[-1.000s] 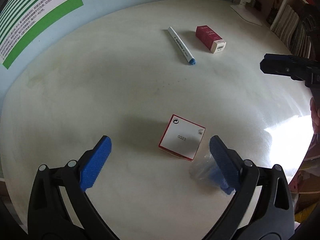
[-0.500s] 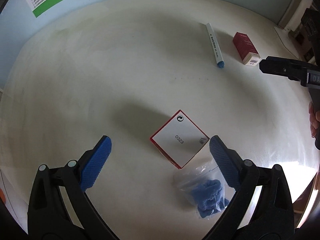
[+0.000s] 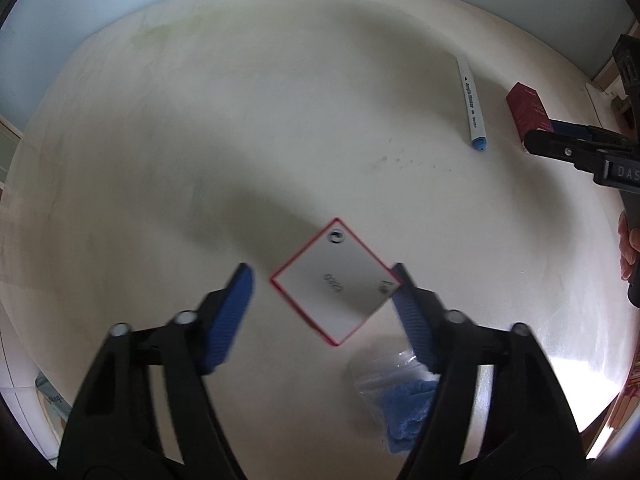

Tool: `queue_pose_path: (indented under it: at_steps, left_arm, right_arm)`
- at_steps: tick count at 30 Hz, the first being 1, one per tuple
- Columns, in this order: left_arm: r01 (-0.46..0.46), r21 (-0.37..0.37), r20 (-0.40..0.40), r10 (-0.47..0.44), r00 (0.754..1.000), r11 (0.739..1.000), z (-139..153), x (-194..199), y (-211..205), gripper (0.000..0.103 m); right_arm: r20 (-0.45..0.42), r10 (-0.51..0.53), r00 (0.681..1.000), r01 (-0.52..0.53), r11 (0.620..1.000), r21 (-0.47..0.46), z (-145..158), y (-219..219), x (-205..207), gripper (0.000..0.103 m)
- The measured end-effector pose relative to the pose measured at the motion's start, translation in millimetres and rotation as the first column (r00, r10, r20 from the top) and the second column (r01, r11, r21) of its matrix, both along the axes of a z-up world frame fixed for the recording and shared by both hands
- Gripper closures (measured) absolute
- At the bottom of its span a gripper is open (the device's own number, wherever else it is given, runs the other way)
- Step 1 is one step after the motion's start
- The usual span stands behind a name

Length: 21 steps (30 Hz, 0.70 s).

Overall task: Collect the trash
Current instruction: 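Grasp the white-red cube box with the left tool while the right tool grasps the red lipstick box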

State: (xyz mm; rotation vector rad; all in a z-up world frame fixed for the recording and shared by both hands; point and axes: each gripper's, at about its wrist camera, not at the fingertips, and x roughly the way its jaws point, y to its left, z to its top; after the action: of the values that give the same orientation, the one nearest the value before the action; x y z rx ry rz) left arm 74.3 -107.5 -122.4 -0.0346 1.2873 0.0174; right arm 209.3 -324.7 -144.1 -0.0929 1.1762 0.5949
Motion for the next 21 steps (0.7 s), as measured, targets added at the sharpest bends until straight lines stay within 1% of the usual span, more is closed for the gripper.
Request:
queue_pose_path:
  at_steps: [1,2,3,4,5,7,13,15,16,21]
  left_arm:
    - [-0.002,0.003,-0.002,0.002,1.0,1.0,-0.3,0.1,0.6,0.049]
    - [-0.005,0.008,0.001,0.005,1.0,1.0,-0.1,0.0,1.3,0.049]
    - [-0.004,0.011,0.002,0.004,1.0,1.0,0.2,-0.2,2.2,0.049]
    - [-0.004,0.007,0.004,0.004,1.0,1.0,0.5,-0.5,3.1,0.05]
    - [-0.003,-0.003,0.004,0.003,1.0,1.0,0.8,-0.8,4.3,0.05]
    - [0.002,0.001,0.006,-0.002,1.0,1.0,1.6,-1.0,5.5,0.05]
    - [0.022,0.008,0.021,-0.022,1.0,1.0,6.9,-1.0,10.2,0.05]
    - [0.029,0.009,0.027,-0.029,0.999,1.0,9.0,-0.8,12.7,0.05]
    - [0.03,0.008,0.03,-0.03,0.999,1.0,9.8,-0.7,13.9,0.05]
    - [0.044,0.013,0.045,-0.045,0.998,0.999,15.2,0.3,21.2,0.05]
  right_arm:
    - [0.004,0.0,1.0,0.0,1.0,-0.009,-0.3,-1.2,0.8,0.039]
    - [0.007,-0.002,1.0,0.002,1.0,-0.014,-0.7,-4.7,1.5,0.041]
    - [0.008,-0.006,1.0,0.006,1.0,-0.012,-0.5,-7.7,2.2,0.046]
    - [0.011,-0.011,1.0,0.011,1.0,-0.011,-0.6,-9.8,1.0,0.054]
    - [0.014,-0.015,1.0,0.015,1.0,-0.01,-0.3,-12.7,0.6,0.058]
    - [0.016,-0.024,1.0,0.024,1.0,-0.004,0.2,-13.7,-1.5,0.065]
    - [0.038,-0.05,0.998,0.051,0.999,-0.01,4.1,-21.9,-6.6,0.071]
    - [0.043,-0.059,0.997,0.059,0.998,-0.004,6.5,-25.2,-8.8,0.071]
    - [0.05,-0.063,0.997,0.063,0.998,-0.009,7.3,-12.7,-6.4,0.071]
    - [0.071,-0.088,0.994,0.088,0.996,0.002,15.5,-17.0,-12.8,0.072]
